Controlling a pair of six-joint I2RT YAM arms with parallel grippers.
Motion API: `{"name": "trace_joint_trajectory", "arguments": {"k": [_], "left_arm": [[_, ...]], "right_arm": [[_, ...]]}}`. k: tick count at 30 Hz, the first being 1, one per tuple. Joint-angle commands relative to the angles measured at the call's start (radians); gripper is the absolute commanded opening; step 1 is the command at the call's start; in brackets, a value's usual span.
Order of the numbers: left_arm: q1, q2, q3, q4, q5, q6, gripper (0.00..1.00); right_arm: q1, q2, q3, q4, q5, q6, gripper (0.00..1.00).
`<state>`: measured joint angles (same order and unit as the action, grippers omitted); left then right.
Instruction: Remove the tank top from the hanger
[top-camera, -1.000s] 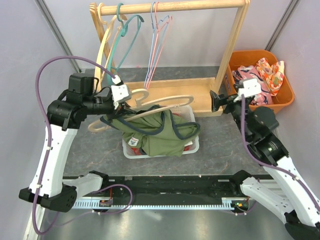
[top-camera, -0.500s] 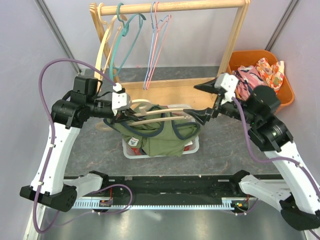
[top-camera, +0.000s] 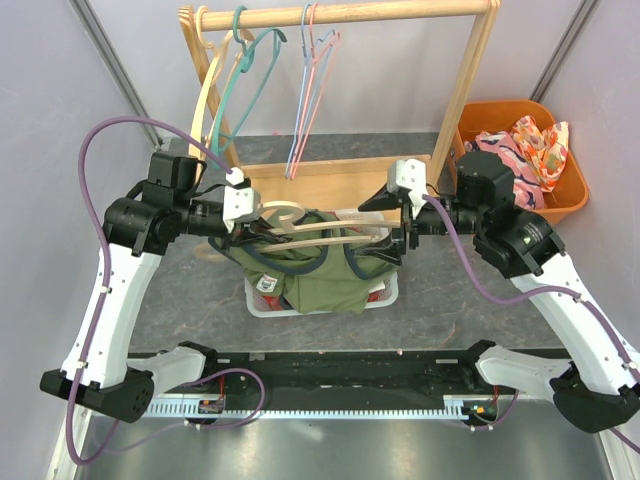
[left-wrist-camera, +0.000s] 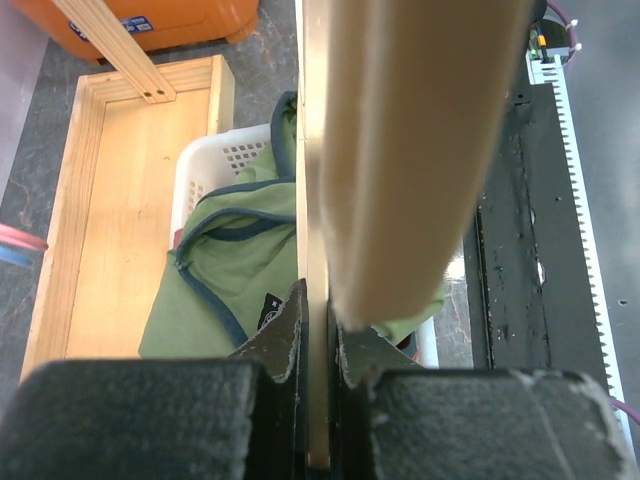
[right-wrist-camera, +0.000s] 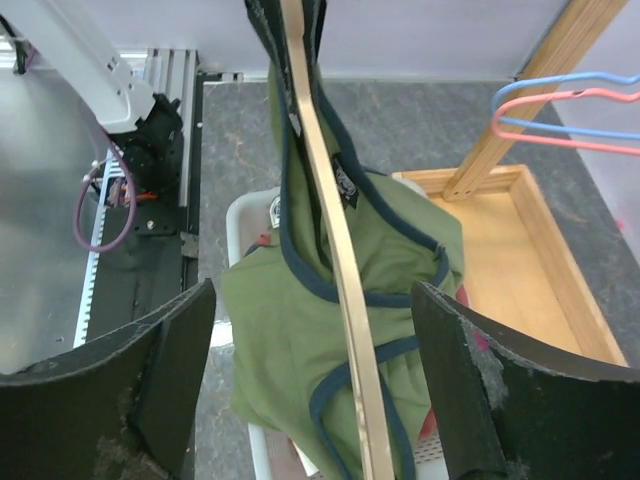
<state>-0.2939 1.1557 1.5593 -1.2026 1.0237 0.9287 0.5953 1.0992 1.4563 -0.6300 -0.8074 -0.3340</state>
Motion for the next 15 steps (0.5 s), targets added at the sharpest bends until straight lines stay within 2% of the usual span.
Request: {"name": "trace_joint_trajectory", "arguments": {"k": [1, 5, 8, 9, 12, 14, 15], "left_arm": [[-0.004, -0.011, 0.031, 0.012, 0.062, 0.019, 0.02], [-0.004, -0.01, 0.041, 0.009, 0.069, 0.007, 0.02], [-0.004, -0.01, 0.045, 0.005, 0.082, 0.006, 0.02], [-0.004, -0.011, 0.047, 0.002, 0.085, 0.004, 0.02], [-0.004, -0.011, 0.048, -0.002, 0.104, -0.001, 0.02], [-0.004, -0.01, 0.047, -0.002, 0.108, -0.002, 0.02], [-0.004, -0.01, 0.048, -0.002, 0.107, -0.005, 0.02]], "right_arm": [[0.02, 0.004, -0.001, -0.028, 0.013, -0.034, 0.83], [0.02, 0.01, -0.025, -0.001, 0.016, -0.011, 0.75], [0.02, 0.016, -0.028, -0.002, 0.013, -0.016, 0.62], [0.021, 0.016, -0.03, -0.002, 0.011, -0.017, 0.5], [0.021, 0.018, -0.03, 0.007, 0.027, -0.004, 0.24], [0.021, 0.016, -0.024, 0.021, 0.039, 0.024, 0.22], [0.021, 0.014, -0.019, 0.023, 0.025, 0.051, 0.16]]}}
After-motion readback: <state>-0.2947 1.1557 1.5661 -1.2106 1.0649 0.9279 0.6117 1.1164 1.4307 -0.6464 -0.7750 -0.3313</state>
